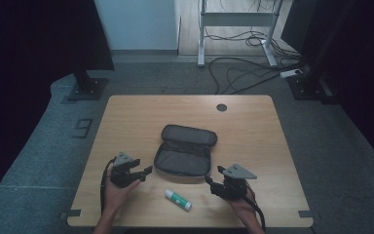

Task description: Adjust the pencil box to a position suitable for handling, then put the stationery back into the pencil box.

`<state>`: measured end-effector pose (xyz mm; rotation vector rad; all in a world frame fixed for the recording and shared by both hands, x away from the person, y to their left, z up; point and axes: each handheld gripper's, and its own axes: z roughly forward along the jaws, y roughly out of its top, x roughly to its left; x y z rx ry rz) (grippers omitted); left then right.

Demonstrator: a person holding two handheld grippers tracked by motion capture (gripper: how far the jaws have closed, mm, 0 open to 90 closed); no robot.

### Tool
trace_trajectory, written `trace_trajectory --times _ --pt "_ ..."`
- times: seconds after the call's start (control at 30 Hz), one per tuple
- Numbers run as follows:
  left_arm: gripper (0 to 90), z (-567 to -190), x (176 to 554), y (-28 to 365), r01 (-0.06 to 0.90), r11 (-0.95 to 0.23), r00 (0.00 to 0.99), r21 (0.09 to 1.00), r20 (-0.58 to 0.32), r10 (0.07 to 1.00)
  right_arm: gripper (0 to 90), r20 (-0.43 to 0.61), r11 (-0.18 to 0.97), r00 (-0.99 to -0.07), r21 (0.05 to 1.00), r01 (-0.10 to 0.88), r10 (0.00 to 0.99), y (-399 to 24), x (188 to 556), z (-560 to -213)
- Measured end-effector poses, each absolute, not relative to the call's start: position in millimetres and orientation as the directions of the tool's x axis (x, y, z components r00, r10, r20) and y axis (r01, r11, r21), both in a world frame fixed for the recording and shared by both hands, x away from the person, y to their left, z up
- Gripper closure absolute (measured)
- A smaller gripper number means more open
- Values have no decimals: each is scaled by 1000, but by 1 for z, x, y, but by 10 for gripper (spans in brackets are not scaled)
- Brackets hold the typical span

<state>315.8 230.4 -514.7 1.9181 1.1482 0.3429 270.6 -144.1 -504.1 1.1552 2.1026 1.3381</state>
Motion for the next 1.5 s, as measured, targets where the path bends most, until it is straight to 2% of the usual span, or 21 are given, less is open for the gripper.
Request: trace_trajectory --times 0.3,1.07,1.5 --pt "344 -527 308 242 612 -197 520 766 -202 830 399 111 234 -644 874 426 757 -124 259 -506" --pt "349 -539 306 244 621 -212 512 755 -186 838 450 128 296 -729 856 424 673 -88 244 -517" --pt "349 -546 307 242 633 -234 521 737 -182 834 478 99 392 -776 819 419 623 -57 237 -535"
